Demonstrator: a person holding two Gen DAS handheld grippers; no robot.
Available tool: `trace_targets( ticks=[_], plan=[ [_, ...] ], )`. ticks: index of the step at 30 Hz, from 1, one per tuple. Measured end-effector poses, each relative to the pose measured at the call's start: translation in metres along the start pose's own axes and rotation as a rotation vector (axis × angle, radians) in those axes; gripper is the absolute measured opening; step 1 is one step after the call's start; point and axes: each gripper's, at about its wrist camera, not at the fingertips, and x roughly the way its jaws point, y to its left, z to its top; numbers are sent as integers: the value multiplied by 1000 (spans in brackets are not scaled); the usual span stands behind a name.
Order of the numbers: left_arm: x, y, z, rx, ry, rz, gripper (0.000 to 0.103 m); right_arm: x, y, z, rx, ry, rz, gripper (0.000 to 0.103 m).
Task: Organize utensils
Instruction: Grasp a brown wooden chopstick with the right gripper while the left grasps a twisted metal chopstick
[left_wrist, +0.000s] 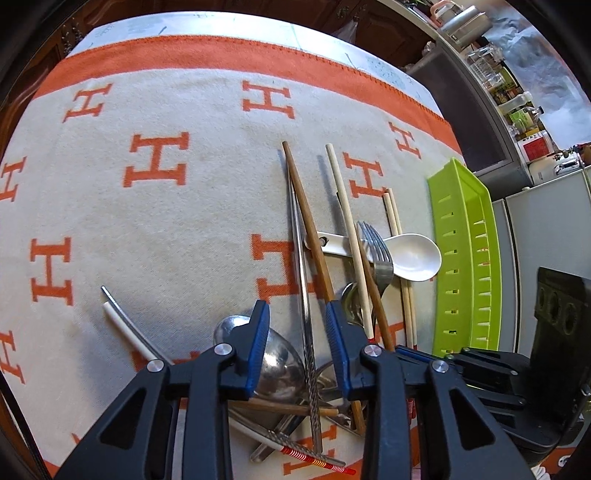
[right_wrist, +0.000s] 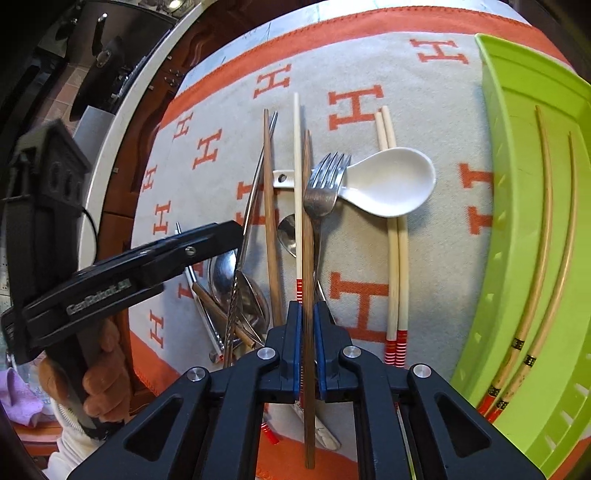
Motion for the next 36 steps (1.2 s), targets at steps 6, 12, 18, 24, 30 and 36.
trace_targets(
  ticks=[6,12,18,24,30,36],
  plan=[
    [16,-6,1,-2,39,1,19,-19,0,-2,0,-42,58,6],
    [23,-12,6,-12,34,15,7,-36,-3,-2,10,-83,104,6],
    [20,-6,4,-68,18,-2,4,-45,-16,-6,35,-92,141,6],
    [-3,-6,-9,-98,-33,7,3,-60,-31,-15,53,-111,178,6],
    [-37,-23,-26,-74,-88,-19,3,-80,-40,-28,70,-150,210,6],
    [-64,-67,-39,13,-122,-64,4,-119,-65,-47,114,-224,218,6]
  ],
)
